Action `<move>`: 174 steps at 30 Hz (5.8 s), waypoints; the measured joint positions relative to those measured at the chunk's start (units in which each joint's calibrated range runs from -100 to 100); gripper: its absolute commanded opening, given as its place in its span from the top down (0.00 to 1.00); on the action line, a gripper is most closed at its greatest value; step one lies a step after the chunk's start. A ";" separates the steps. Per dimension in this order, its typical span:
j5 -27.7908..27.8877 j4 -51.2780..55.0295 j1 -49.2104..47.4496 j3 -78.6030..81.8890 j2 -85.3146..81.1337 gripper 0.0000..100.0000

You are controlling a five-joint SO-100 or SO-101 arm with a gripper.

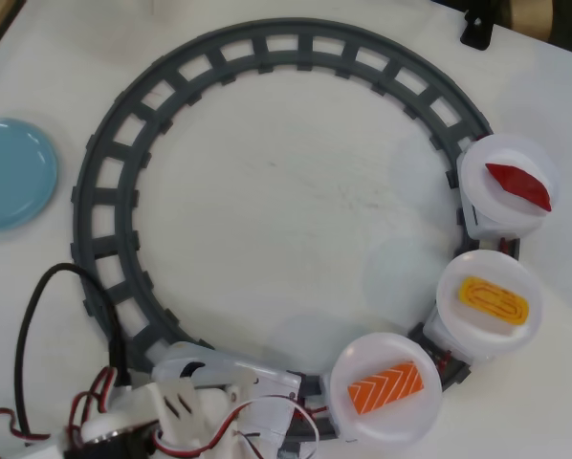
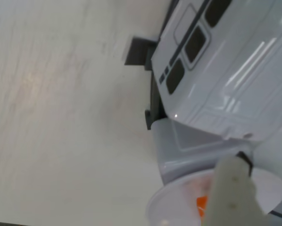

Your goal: Pick up the sushi from the Shinkansen and put it on the blue dish

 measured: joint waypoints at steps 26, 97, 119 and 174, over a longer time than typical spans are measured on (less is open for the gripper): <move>0.10 -13.45 4.33 -0.18 6.66 0.72; -15.42 3.87 -27.71 -30.74 17.46 0.97; -23.23 -1.43 -68.98 -30.19 41.25 0.97; -30.26 0.59 -74.70 -34.22 28.76 0.76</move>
